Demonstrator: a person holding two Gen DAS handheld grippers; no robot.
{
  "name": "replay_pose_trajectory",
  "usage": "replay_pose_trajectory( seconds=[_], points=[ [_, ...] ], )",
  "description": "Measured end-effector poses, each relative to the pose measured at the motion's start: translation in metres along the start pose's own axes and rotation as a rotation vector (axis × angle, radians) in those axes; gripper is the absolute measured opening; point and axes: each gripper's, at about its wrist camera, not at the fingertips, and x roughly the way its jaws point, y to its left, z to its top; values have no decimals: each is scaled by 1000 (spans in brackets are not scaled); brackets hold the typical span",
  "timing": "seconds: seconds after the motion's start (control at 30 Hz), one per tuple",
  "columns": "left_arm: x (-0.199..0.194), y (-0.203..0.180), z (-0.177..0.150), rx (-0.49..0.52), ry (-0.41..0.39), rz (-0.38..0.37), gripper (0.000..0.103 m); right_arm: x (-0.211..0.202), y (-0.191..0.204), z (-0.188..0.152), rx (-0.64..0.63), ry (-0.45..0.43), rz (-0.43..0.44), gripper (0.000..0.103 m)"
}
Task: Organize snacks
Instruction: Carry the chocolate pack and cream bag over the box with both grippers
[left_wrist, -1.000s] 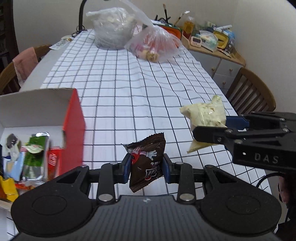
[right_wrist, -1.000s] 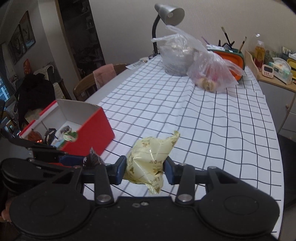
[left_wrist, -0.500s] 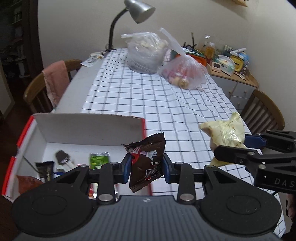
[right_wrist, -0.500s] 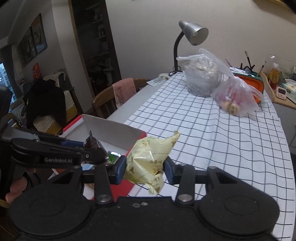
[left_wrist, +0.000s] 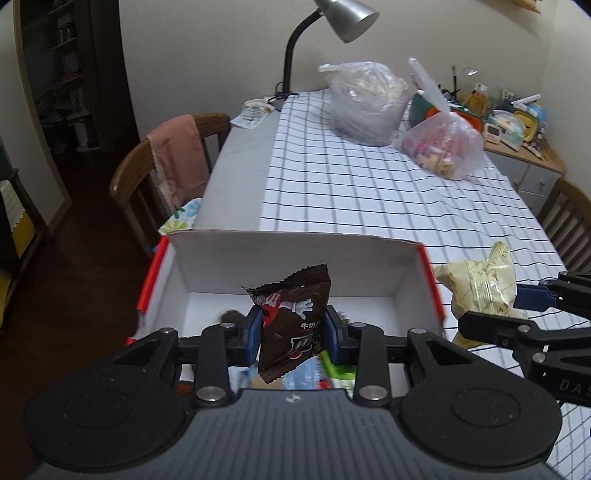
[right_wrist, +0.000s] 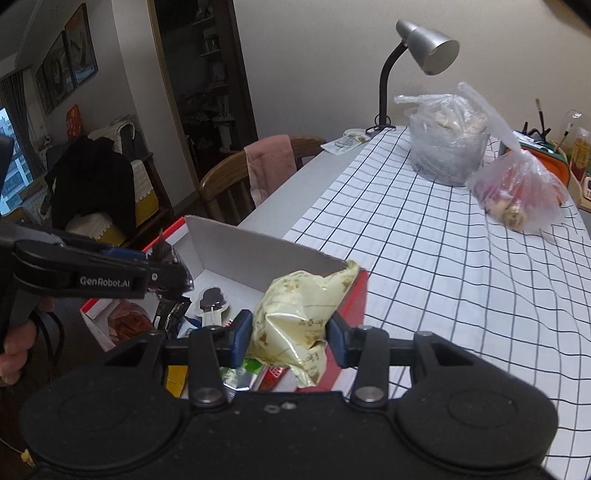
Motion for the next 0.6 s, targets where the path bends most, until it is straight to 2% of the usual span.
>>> replay_pose_trajectory(
  seconds=[0.3,0.6],
  points=[
    [41,33,6,27,83,58,33,58,26,0,-27,70,-39,41],
    [74,28,-3,87,151,51,33,86,37,-3,-69,113,-69,42]
  ],
)
